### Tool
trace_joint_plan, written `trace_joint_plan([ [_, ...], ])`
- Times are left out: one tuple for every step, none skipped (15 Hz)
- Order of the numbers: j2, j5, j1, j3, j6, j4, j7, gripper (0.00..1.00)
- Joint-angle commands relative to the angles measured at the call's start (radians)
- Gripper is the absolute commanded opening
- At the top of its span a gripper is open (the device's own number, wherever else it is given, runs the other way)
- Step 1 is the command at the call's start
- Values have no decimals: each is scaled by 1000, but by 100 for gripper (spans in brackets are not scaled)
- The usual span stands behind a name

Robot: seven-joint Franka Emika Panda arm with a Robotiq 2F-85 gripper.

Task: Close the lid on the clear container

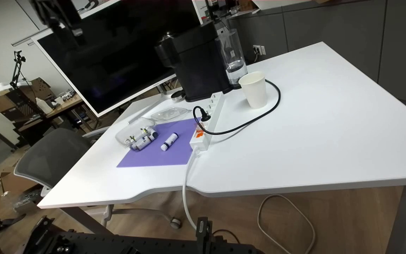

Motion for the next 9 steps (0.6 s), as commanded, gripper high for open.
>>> trace_joint_plan([
  [151,91,-9,-64,127,64,-23,100],
  [187,140,-1,-80,169,72,-49,100],
  [229,213,12,-94,204,83,-85,100],
  [270,286,22,-101,224,96,-124,100],
  [311,345,27,-101,230,110,-161,100],
  [347,391,25,-94,227,125,-193,100],
  [382,435,23,-86,220,140,-225,100],
  [412,473,19,-78,211,154,-253,100],
  [436,512,16,-70,214,164,-265,100],
])
